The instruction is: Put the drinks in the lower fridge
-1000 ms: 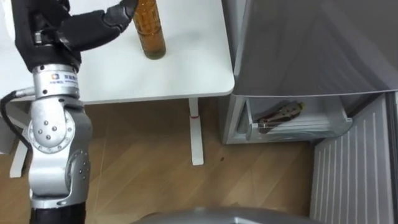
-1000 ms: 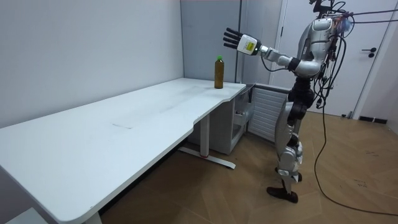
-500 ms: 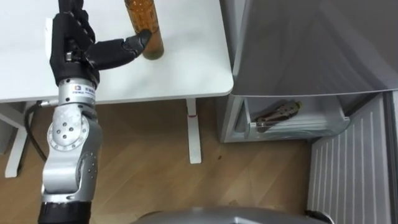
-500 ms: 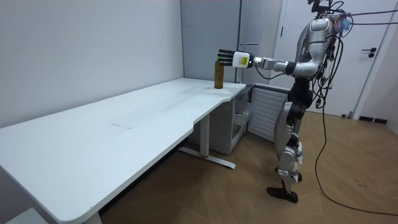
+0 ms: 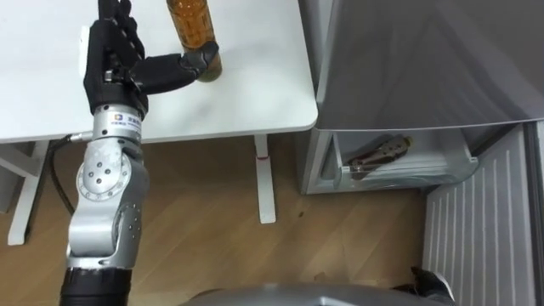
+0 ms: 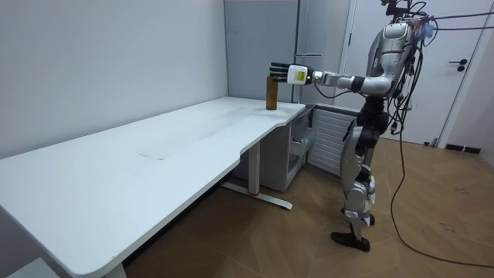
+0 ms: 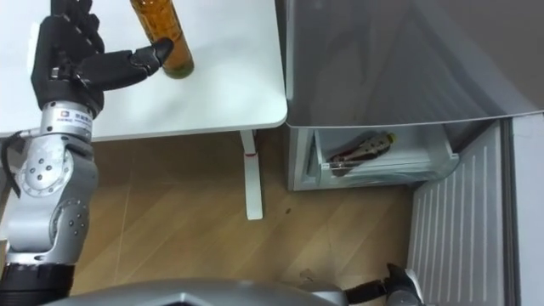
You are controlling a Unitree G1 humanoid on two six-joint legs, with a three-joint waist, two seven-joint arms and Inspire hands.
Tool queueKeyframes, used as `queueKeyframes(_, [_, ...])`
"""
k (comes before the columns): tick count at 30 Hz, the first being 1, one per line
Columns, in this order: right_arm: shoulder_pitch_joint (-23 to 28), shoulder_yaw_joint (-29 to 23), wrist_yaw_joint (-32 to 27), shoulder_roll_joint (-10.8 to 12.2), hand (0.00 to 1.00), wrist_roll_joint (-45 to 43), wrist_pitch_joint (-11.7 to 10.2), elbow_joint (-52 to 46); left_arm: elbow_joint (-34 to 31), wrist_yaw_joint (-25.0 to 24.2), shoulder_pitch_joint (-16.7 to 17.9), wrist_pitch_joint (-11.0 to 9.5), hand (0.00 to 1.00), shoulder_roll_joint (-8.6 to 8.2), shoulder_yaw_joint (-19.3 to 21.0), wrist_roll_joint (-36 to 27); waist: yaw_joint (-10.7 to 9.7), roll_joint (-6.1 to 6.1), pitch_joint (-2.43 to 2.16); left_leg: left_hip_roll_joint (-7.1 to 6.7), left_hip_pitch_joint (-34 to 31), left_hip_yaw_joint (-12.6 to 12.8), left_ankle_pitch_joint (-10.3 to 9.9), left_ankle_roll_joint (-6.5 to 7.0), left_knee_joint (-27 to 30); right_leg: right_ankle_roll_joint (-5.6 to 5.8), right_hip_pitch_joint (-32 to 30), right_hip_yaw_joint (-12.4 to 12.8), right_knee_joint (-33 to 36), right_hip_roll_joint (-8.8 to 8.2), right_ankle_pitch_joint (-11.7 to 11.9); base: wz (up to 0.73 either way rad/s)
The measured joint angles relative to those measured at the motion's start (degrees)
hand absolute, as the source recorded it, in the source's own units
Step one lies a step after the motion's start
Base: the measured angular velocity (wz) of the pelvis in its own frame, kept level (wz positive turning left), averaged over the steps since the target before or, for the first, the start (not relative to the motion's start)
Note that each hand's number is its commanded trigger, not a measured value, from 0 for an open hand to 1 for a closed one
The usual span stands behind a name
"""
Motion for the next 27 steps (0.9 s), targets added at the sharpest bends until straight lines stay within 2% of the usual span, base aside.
queueKeyframes(5, [0.69,-0.03,0.02,0.28,0.0,-0.01,0.01,-0.04,0.02,0.1,-1.7,0.0,0.0,0.01,0.33,0.06,-0.23,0.12,0.02,0.03,-0.02,0.33,-0.01,0.01,-0.05,-0.02,-0.25,1.14,0.1,0.14,0.01,-0.04])
queueKeyframes(14, [0.96,-0.05,0.03,0.22,0.0,0.25,0.11,-0.53,3.16,0.06,-3.58,0.0,0.0,0.03,0.25,-2.22,-1.8,0.87,0.15,0.17,0.02,0.55,-0.01,0.0,-0.04,-0.15,-0.31,1.45,0.2,0.25,0.1,0.0])
queueKeyframes(20, [1.0,-0.03,1.32,0.07,0.0,0.19,0.25,-0.55,5.54,0.12,-5.63,0.0,0.0,0.03,0.45,-2.29,-1.61,0.91,0.21,0.58,0.95,1.95,-0.04,-0.05,-0.61,-0.31,-0.3,2.88,0.39,0.61,0.19,-0.11])
queueKeyframes(23, [1.03,-0.05,1.47,0.11,0.0,-0.09,0.62,-0.88,8.64,0.16,-7.82,0.0,0.0,0.04,0.45,-2.31,-1.84,0.85,0.23,0.65,1.07,2.01,-0.03,-0.07,-1.0,-0.35,-0.42,3.0,0.4,0.72,0.21,0.0])
queueKeyframes(27, [1.14,-0.01,0.92,0.33,0.0,-0.05,0.7,-0.93,9.74,0.09,-8.14,0.01,0.0,0.06,0.45,-3.18,-2.36,0.76,0.22,0.69,1.02,2.09,-0.03,-0.07,-0.95,-0.35,-0.42,3.08,0.2,0.76,0.22,0.0])
